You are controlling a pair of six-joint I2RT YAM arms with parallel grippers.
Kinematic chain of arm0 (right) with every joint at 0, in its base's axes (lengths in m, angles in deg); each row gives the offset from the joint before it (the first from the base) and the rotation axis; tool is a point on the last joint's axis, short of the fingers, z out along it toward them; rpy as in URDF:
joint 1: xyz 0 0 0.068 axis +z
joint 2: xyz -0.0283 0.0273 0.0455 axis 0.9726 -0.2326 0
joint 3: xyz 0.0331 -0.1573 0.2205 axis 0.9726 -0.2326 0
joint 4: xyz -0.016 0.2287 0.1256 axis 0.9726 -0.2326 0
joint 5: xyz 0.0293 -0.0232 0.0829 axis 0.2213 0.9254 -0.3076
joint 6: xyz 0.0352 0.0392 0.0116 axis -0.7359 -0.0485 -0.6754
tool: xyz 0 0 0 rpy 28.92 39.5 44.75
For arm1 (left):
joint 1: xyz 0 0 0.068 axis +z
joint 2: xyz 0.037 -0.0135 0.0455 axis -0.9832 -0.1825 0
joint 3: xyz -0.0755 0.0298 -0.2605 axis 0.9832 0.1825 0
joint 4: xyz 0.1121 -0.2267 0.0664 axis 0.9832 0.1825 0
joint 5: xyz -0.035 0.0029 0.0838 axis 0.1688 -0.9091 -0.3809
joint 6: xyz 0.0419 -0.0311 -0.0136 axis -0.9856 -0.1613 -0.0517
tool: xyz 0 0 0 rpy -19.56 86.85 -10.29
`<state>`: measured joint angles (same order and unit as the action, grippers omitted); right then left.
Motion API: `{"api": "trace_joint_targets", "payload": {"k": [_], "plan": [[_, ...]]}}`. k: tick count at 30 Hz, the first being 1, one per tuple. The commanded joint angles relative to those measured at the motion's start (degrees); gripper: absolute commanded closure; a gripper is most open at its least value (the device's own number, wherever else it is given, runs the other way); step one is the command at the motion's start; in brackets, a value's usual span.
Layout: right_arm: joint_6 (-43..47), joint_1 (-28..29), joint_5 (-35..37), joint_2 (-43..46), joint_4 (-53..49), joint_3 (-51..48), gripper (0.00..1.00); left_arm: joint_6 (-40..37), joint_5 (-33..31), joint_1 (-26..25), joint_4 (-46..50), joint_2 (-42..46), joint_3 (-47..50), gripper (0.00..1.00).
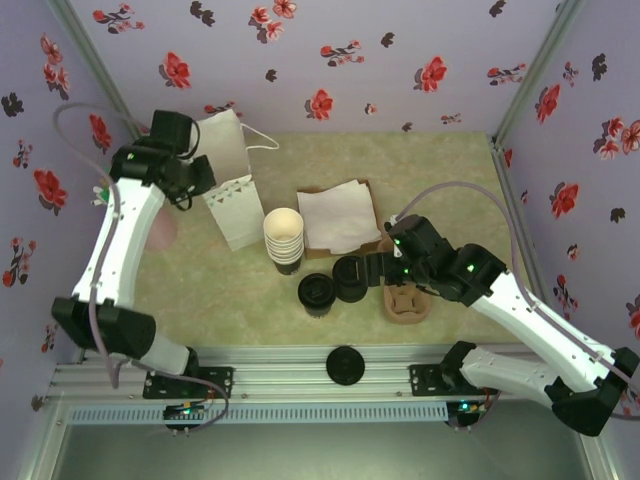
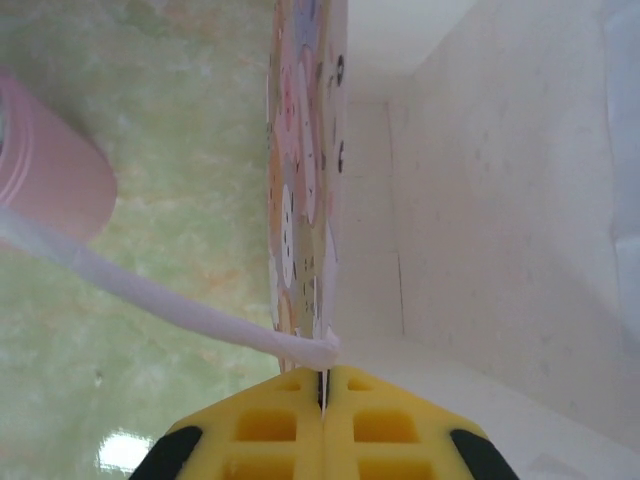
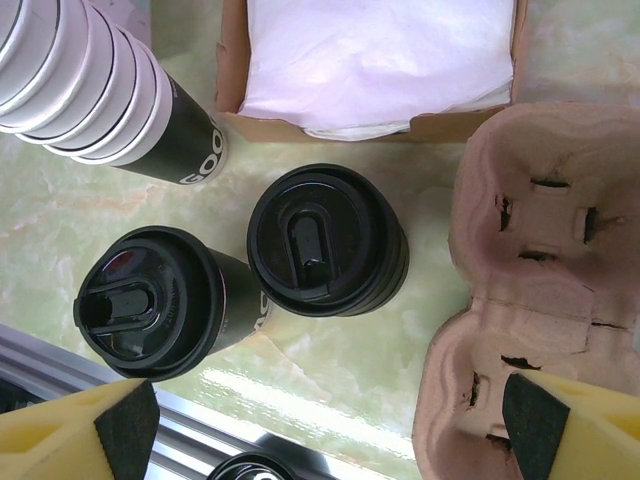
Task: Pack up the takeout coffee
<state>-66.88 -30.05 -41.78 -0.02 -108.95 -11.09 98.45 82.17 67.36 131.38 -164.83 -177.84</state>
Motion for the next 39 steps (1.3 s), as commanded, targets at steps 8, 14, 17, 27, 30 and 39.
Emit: {"api": "trace_joint_targets", "payload": {"k": [8, 14, 17, 27, 30, 39], "plan": [[0.5, -1.8, 2.6, -2.6, -0.9, 2.2, 0.1, 9.3, -3.7, -1.3, 7.4, 14.1, 6.2, 1.0], [0.5, -4.8, 2.4, -5.5, -0.4, 2.5, 0.1, 15.3, -4.0, -3.3, 9.4, 21.1, 12.9, 1.0], [0.6, -6.3, 2.4, -7.4, -0.4, 2.7, 0.1, 18.9, -3.9, -5.7, 9.3, 23.8, 16.8, 1.0], [1.1, -11.8, 8.6, -10.2, -3.3, 0.9, 0.19, 29.8, -7.1, -18.1, 9.4, 28.8, 24.6, 1.0], [1.1, -13.1, 8.8, -10.7, -3.3, -0.7, 0.22, 32.9, -8.0, -21.1, 8.8, 29.2, 26.5, 1.0], [2.1, -14.0, 6.8, -12.2, -2.4, -4.0, 0.27, 37.4, -10.7, -27.5, 9.3, 28.9, 26.3, 1.0]]}}
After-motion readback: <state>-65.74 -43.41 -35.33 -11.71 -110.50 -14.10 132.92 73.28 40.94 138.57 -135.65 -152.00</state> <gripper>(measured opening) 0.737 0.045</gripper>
